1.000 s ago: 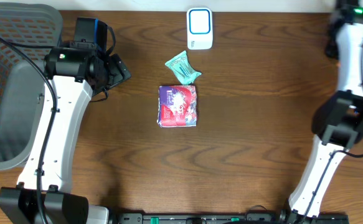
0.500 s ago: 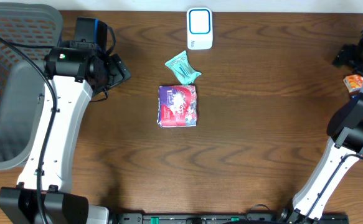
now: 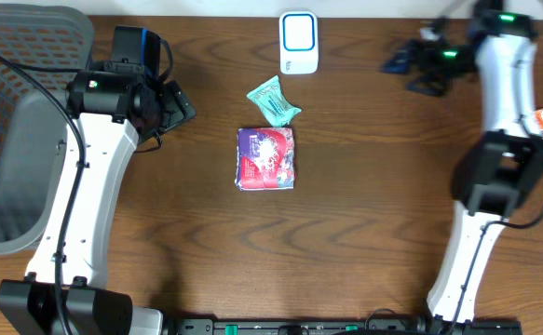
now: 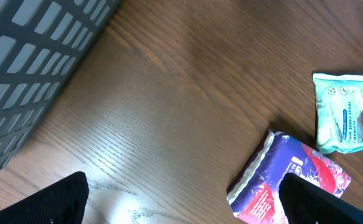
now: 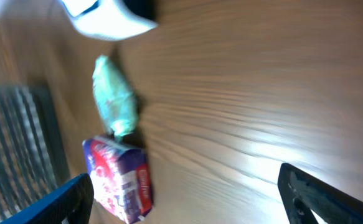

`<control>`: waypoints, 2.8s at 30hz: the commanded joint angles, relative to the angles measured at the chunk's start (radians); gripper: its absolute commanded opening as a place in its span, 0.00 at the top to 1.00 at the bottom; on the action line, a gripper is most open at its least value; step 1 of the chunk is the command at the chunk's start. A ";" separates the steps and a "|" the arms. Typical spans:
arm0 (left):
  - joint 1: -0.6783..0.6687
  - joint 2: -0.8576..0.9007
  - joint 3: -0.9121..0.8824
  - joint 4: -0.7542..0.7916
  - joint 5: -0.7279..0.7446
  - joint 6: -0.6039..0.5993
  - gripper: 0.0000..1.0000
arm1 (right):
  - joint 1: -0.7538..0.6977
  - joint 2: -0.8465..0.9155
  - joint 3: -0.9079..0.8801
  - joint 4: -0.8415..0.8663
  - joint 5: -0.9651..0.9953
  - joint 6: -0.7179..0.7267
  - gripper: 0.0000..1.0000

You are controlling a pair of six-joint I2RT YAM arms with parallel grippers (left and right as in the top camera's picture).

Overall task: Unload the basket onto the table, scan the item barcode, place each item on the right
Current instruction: 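Swing the Kleenex pack to the right table edge and release it, then move the right gripper to the mint-green pack and grasp it, then lift the green pack and turn it in the right gripper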

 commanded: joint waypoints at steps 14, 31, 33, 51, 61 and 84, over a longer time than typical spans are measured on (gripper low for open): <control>0.003 -0.001 0.003 -0.006 -0.012 -0.008 0.02 | 0.485 -0.008 -0.159 0.386 0.458 0.263 0.05; 0.003 -0.001 0.003 -0.006 -0.013 -0.008 0.02 | 0.525 -0.038 -0.356 0.442 0.381 0.263 0.99; 0.003 -0.001 0.004 -0.006 -0.013 -0.008 0.02 | 0.513 -0.070 -0.356 0.404 0.391 0.263 0.99; 0.003 -0.001 0.003 -0.006 -0.013 -0.009 0.02 | 0.495 -0.286 -0.385 0.018 1.453 0.419 0.99; 0.003 -0.001 0.003 -0.006 -0.013 -0.008 0.02 | 0.601 -0.228 -0.645 0.201 1.584 0.476 0.99; 0.003 -0.001 0.003 -0.006 -0.013 -0.009 0.02 | 0.717 -0.229 -0.596 0.198 1.593 0.464 0.23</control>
